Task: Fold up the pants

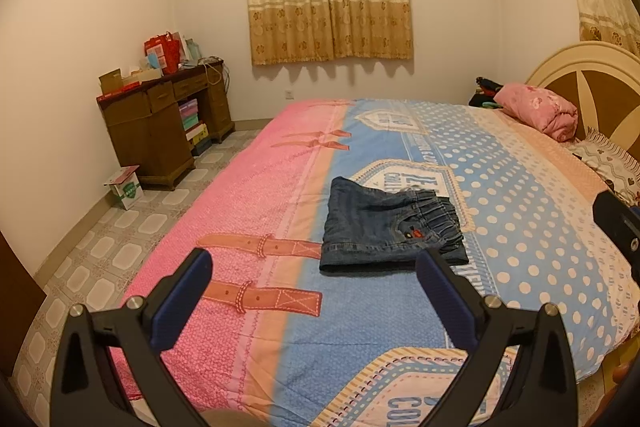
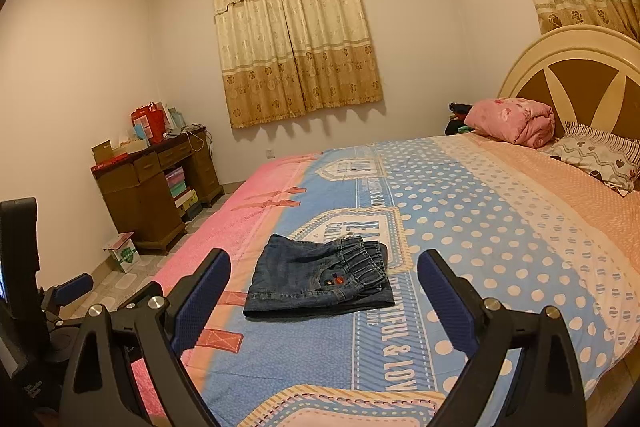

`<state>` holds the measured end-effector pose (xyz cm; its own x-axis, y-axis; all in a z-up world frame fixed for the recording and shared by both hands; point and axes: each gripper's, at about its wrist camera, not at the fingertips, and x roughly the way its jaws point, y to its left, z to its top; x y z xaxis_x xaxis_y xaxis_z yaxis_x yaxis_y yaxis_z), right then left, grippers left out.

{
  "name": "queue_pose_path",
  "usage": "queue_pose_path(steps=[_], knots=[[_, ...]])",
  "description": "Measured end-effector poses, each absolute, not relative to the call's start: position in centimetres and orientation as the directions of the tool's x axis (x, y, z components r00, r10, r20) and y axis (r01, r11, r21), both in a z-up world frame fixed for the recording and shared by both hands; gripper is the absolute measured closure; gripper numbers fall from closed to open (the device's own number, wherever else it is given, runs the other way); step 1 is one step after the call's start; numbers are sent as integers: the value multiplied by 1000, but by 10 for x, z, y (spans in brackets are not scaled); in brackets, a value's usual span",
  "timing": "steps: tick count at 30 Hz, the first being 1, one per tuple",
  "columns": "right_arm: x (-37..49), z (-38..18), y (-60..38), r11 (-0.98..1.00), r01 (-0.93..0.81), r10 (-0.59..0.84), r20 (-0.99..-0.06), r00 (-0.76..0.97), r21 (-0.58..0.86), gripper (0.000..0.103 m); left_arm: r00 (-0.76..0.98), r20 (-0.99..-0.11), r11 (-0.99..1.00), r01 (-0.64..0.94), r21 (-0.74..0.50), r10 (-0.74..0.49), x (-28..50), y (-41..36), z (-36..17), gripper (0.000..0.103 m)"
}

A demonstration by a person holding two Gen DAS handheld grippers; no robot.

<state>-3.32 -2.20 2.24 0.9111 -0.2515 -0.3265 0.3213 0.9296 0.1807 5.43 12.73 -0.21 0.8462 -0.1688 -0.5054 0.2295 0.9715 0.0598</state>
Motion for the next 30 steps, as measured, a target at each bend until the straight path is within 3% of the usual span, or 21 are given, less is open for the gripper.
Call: queue_pose_path(steps=[11,19,25,30], knots=[[-34,24,-19,929,326,-257,-324,910,178,7,855,-493,974,218,66,-159,56,134,4,0],[-31,22,-18,921,341,-264,-341,902,187,7,875,-481,978,142,153,-52,60,131,8,0],[-32,22,-18,919,345,-265,-347,899,192,7,866,-481,976,199,84,-135,60,134,11,0],[-31,21,-18,918,347,-265,-351,898,194,7,863,-487,978,194,77,-133,62,136,11,0]])
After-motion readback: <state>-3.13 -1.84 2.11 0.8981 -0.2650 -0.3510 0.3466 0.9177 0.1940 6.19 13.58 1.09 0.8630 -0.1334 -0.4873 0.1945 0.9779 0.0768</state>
